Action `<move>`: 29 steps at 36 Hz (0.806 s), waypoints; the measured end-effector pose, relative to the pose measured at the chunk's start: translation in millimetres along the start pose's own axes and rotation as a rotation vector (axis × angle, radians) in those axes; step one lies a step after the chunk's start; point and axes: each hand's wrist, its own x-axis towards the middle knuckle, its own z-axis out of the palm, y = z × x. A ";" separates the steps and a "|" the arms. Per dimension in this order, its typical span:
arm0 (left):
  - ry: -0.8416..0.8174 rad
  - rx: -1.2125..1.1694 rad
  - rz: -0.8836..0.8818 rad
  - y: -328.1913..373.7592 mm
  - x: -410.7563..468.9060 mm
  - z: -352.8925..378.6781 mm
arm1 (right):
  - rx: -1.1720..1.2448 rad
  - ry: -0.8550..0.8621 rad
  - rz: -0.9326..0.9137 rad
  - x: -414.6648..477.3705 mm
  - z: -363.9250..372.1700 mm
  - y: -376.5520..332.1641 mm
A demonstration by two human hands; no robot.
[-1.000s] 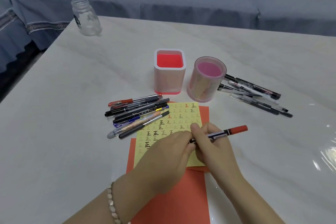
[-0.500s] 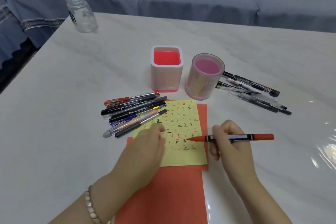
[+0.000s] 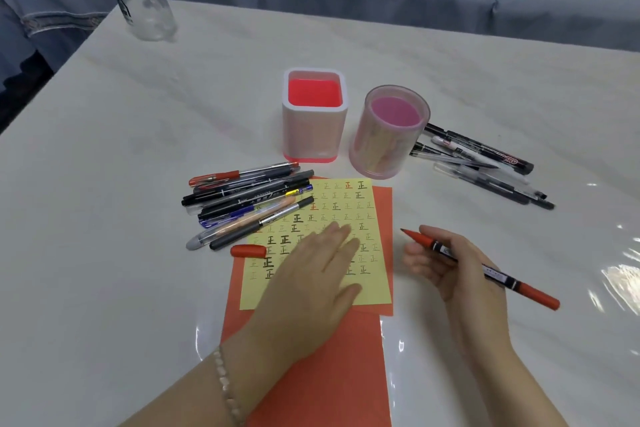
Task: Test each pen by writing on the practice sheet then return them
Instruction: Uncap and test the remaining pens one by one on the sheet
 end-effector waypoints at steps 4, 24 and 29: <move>-0.098 0.058 -0.028 1.1 12.5 10.0 | -0.084 0.016 -0.041 1.0 0.1 1.5; -0.014 0.080 -0.078 -1.9 16.0 23.2 | -0.288 0.198 -0.168 5.1 28.5 35.7; -0.011 0.063 -0.090 -1.3 16.0 23.8 | -0.319 0.206 -0.189 6.4 28.1 38.0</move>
